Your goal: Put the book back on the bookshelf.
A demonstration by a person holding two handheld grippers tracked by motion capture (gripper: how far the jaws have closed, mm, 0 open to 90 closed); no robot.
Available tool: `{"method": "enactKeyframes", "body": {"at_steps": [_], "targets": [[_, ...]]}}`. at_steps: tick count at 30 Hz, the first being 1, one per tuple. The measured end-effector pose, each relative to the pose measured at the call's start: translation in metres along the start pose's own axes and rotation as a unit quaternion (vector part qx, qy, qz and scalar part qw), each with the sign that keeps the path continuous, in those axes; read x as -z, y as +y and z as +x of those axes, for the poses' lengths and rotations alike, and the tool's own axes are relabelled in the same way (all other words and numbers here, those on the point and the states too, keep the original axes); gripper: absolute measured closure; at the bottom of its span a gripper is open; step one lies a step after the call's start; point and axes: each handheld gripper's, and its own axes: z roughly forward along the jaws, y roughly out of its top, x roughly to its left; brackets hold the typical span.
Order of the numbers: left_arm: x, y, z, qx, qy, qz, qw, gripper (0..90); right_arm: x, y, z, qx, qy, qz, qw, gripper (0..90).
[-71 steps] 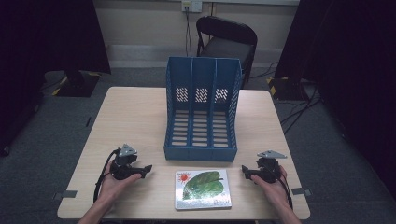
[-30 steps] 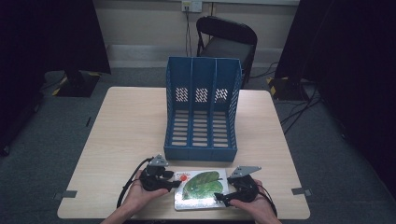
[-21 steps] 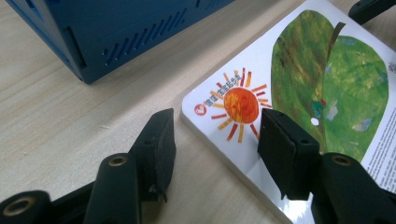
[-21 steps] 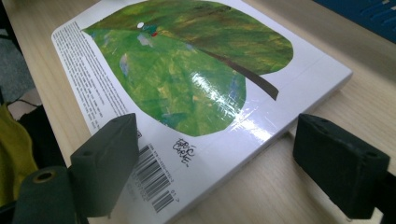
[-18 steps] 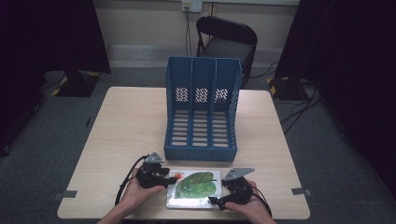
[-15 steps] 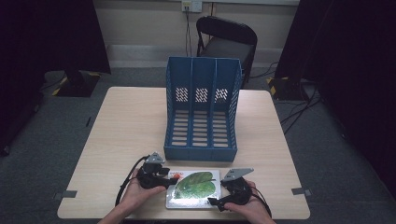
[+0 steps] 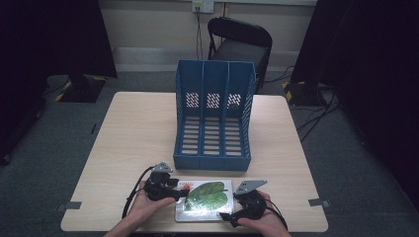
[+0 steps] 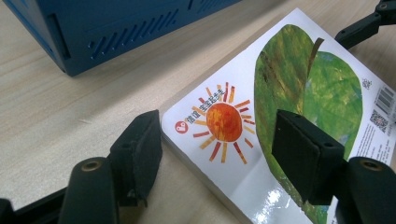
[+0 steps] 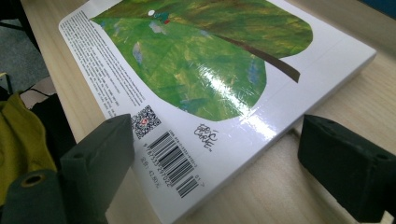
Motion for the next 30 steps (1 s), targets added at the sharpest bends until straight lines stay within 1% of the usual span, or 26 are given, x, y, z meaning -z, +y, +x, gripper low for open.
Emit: {"method": "enactKeyframes", "body": {"at_steps": [5,9,11,13,14,16,18,19,20,21,25,26,27,30], "targets": [[0.002,0.0,0.003,0.026,-0.016,-0.007,0.9995,32.9,0.0,-0.001,0.001,0.004,0.0,0.0,1.0,8.7],[0.004,-0.001,0.006,0.041,-0.028,-0.006,0.9988,32.5,-0.001,-0.001,0.002,0.005,0.0,-0.001,1.0,8.4],[0.004,-0.001,0.006,0.041,-0.029,-0.005,0.9987,32.6,-0.001,-0.001,0.002,0.006,0.0,-0.001,1.0,8.4],[0.004,-0.001,0.006,0.037,-0.026,-0.001,0.999,32.8,-0.001,-0.001,0.001,0.006,0.002,-0.001,1.0,8.6],[0.004,-0.001,0.006,0.038,-0.024,0.001,0.999,33.3,0.0,-0.001,0.001,0.007,0.004,0.0,1.0,8.7],[0.006,-0.003,0.006,0.044,-0.027,0.005,0.9987,35.0,0.001,-0.002,0.002,0.008,0.007,0.003,0.9999,9.0],[0.01,-0.006,0.006,0.052,-0.03,0.011,0.9981,35.6,0.003,-0.006,0.006,0.023,0.007,0.005,0.9997,9.0],[0.01,-0.006,0.006,0.052,-0.03,0.011,0.9981,37.0,0.003,-0.006,0.006,0.023,0.007,0.005,0.9997,9.0],[0.011,-0.007,0.006,0.052,-0.037,0.015,0.9979,37.0,0.003,-0.007,0.008,0.028,0.006,0.007,0.9996,9.0],[0.011,-0.007,0.006,0.05,-0.037,0.015,0.9979,38.8,0.003,-0.008,0.009,0.035,0.003,0.008,0.9993,8.8],[0.01,-0.006,0.008,0.061,-0.04,0.01,0.9973,39.1,0.002,-0.007,0.01,0.037,-0.001,0.008,0.9993,8.2],[0.009,-0.006,0.008,0.069,-0.041,0.007,0.9968,39.1,0.002,-0.007,0.01,0.037,-0.001,0.009,0.9993,8.1],[0.009,-0.005,0.009,0.072,-0.043,0.005,0.9964,38.8,0.002,-0.007,0.01,0.038,-0.002,0.011,0.9992,8.0],[0.008,-0.004,0.01,0.077,-0.042,-0.001,0.9961,37.5,0.002,-0.006,0.01,0.037,0.002,0.011,0.9992,7.8]]}}
